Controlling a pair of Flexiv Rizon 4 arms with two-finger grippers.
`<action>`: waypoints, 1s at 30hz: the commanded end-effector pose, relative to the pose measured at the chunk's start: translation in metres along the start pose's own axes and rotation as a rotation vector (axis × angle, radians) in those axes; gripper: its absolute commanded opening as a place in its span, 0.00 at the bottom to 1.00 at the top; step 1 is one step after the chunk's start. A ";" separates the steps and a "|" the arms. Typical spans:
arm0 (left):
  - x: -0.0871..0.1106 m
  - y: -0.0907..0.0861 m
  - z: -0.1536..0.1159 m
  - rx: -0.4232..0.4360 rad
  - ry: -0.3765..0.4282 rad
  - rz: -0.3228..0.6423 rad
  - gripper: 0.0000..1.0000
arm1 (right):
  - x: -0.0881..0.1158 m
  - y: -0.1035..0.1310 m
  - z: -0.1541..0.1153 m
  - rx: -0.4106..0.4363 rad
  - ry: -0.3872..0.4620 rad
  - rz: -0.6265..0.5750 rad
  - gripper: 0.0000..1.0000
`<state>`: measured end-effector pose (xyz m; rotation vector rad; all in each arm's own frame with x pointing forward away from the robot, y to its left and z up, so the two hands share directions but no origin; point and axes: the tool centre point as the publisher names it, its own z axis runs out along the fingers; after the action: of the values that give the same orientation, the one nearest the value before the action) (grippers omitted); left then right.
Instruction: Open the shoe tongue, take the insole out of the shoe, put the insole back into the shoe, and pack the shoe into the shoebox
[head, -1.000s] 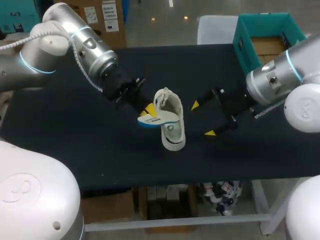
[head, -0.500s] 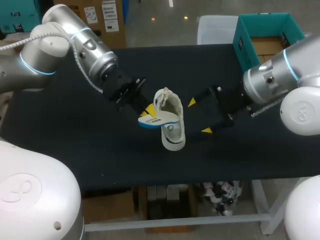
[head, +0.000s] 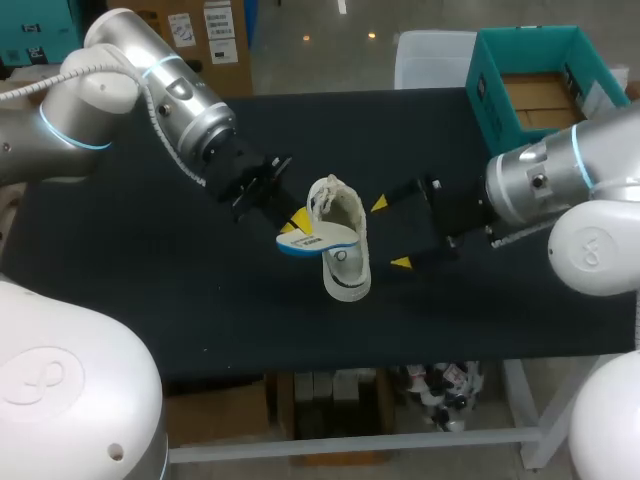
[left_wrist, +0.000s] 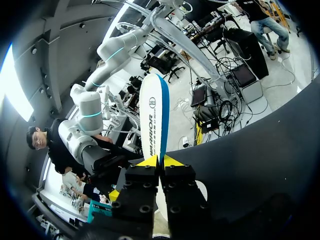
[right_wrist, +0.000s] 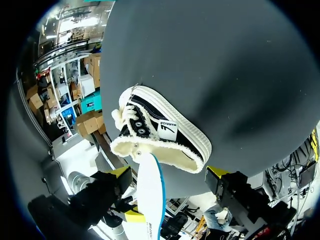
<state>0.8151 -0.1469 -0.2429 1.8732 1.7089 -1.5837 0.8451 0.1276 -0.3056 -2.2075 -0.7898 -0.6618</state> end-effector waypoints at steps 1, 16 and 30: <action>0.001 0.001 0.001 0.001 -0.003 0.001 0.00 | -0.003 -0.002 0.015 -0.017 0.082 0.015 1.00; 0.004 0.002 0.002 0.003 -0.003 0.001 0.00 | 0.003 -0.008 0.030 0.045 0.122 0.081 1.00; 0.019 0.009 0.005 -0.030 -0.033 0.034 0.00 | 0.004 -0.011 0.032 0.053 0.193 0.142 1.00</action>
<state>0.8170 -0.1422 -0.2598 1.8549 1.6748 -1.5573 0.8480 0.1611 -0.3141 -2.1338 -0.5462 -0.7469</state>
